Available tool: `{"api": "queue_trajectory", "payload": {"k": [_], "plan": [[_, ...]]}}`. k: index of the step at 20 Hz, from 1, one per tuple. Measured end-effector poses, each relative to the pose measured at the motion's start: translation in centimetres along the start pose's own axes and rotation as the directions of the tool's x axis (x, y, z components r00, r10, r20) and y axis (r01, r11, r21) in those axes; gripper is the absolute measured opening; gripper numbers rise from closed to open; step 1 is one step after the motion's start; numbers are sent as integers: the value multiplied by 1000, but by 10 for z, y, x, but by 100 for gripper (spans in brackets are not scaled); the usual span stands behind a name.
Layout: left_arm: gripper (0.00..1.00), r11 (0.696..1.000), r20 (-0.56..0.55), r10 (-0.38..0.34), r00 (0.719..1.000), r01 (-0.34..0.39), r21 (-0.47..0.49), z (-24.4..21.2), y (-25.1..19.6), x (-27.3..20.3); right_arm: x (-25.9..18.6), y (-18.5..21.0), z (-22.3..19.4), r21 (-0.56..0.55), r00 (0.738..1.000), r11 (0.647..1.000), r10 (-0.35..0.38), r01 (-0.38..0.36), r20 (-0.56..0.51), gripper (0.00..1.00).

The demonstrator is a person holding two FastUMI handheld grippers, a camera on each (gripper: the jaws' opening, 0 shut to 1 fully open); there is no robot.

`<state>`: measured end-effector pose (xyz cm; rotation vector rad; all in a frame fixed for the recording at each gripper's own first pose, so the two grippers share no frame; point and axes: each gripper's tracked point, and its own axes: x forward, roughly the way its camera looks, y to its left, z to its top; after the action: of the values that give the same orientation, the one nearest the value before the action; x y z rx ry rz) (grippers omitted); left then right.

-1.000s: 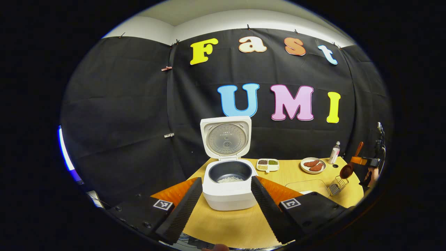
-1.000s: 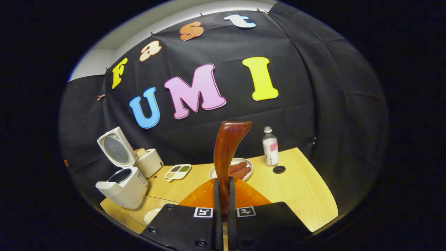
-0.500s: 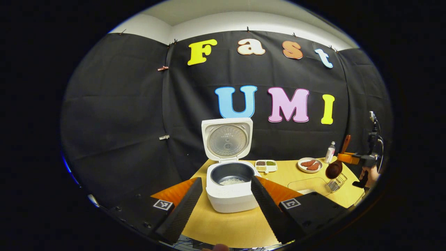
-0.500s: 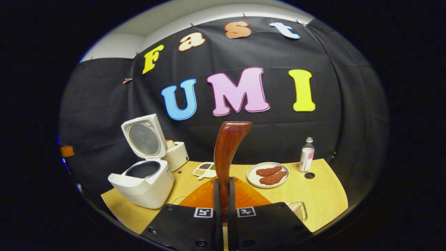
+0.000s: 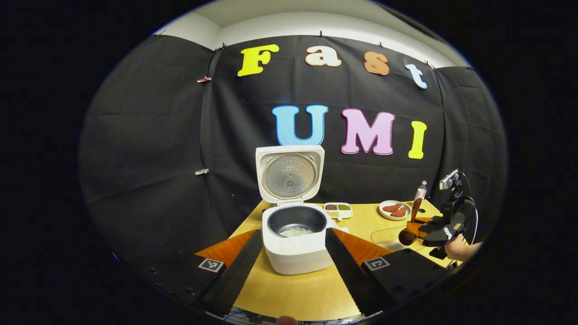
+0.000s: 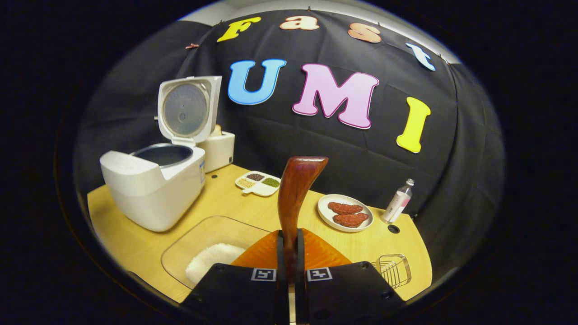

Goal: Close the left gripper, press the button to open the rice cooker; take a wooden spoon from the chopstick holder with the right hand, scoop a spoonful of rice and pour it into the rice cooker, then put the wooden spoon back into the chopstick holder.

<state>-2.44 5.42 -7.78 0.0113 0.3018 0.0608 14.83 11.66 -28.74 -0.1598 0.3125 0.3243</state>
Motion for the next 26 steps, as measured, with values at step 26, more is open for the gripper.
{"api": "queue_trajectory", "payload": {"k": [26], "plan": [[97,999,24,-40,999,40,-33,8,6,8,-17,-6,-20,962,996,273,85,-6,-18,10]]}}
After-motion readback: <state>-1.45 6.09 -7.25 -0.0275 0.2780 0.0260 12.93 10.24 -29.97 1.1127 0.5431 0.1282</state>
